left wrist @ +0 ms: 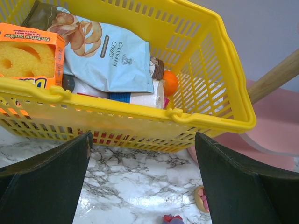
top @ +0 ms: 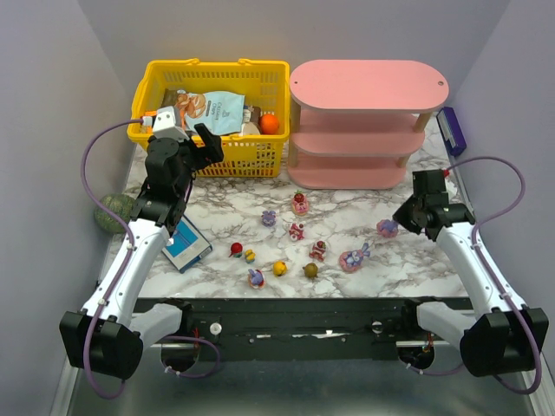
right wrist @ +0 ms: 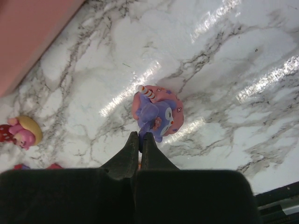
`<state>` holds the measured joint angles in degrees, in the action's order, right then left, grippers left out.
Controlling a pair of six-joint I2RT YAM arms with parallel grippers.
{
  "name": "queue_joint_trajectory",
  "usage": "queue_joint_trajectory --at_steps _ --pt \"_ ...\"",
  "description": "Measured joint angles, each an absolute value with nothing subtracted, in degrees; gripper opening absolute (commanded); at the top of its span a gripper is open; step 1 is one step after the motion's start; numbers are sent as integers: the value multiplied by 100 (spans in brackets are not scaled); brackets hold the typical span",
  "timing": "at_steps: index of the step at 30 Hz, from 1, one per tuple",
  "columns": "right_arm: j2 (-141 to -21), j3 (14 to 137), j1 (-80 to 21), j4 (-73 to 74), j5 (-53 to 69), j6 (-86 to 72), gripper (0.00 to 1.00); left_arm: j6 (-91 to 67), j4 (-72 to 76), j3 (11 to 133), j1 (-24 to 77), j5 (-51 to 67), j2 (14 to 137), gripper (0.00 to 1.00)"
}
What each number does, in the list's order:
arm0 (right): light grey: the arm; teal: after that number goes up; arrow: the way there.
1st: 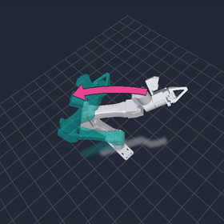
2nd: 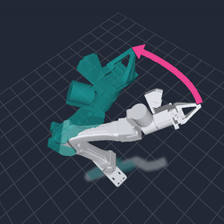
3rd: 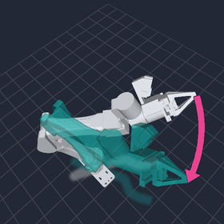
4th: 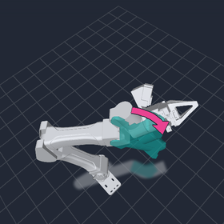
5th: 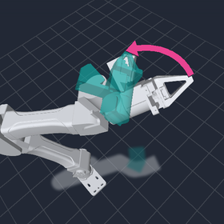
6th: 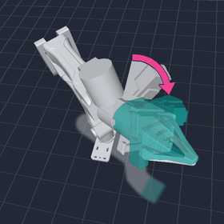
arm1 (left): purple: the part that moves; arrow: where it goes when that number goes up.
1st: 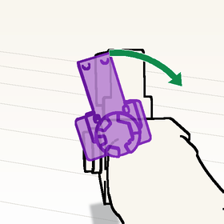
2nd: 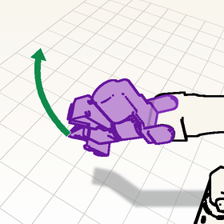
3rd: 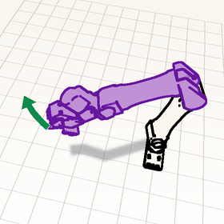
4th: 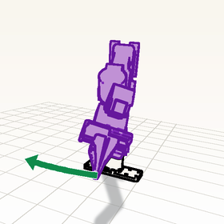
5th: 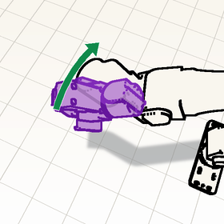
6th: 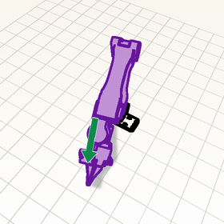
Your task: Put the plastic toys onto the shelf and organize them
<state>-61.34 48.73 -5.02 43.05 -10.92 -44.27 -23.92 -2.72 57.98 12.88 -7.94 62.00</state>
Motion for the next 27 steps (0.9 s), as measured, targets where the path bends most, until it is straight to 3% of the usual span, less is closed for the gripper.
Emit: queue_joint_trajectory --at_steps 27 --pt "-8689 6093 -320 1964 -1881 -6366 1 -2530 -674 6324 1302 -716 6632 99"
